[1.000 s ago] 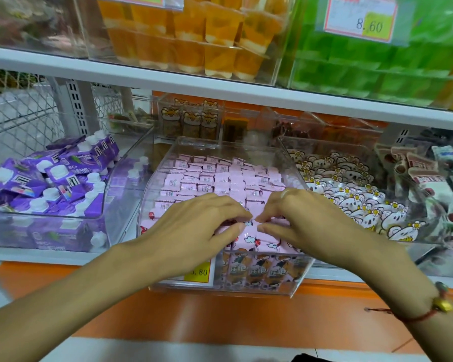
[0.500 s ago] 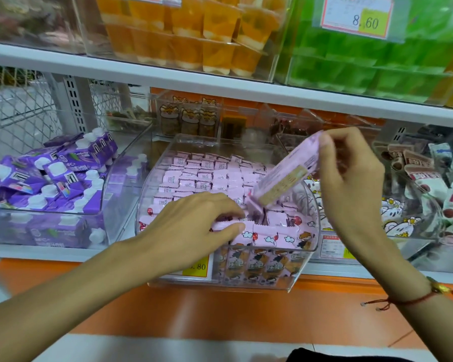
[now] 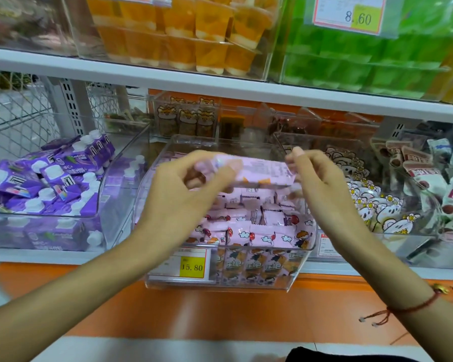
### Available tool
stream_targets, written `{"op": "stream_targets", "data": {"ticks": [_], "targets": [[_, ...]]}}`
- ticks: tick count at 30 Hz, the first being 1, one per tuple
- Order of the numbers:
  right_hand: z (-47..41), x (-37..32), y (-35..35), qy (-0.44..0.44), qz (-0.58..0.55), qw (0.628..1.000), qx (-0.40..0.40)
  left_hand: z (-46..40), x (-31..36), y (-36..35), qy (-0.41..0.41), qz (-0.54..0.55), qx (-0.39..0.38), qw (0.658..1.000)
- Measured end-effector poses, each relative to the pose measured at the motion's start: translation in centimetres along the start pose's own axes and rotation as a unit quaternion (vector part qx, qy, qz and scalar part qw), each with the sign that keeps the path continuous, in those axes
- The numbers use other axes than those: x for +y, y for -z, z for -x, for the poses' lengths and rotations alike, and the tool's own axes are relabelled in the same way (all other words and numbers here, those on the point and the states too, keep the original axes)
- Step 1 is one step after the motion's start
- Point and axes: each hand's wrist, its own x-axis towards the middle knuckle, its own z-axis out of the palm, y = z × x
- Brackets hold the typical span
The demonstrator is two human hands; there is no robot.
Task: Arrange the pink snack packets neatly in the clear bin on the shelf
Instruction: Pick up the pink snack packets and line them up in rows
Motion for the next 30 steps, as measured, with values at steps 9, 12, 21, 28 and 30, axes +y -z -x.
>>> {"op": "stream_targets", "data": {"ticks": [9, 12, 21, 28, 30], "targets": [[1.5, -1.1, -1.1, 0.295, 0.234, 0.922, -0.095, -0.3, -0.2, 0.0, 0.162, 0.037, 0.007, 0.986], [0.8, -0.9, -0.9, 0.279, 0.196, 0.938, -0.066, -0.6, -0.5, 0.3, 0.148, 0.028, -0.022, 0.988], [-0.4, 0.8, 0.4, 0.057, -0.015, 0.995, -0.079, 0.6, -3.1, 0.9, -0.054, -0.403, -0.204, 0.890], [-0.1, 1.0, -0.1, 0.137, 0.136, 0.976, -0.099, 0.0, -3.0, 1.1, -0.043, -0.456, -0.247, 0.854], [-0.3, 0.8, 0.6, 0.145, 0.176, 0.966, -0.118, 0.0, -2.9, 1.2, -0.030, -0.453, -0.244, 0.857]]}}
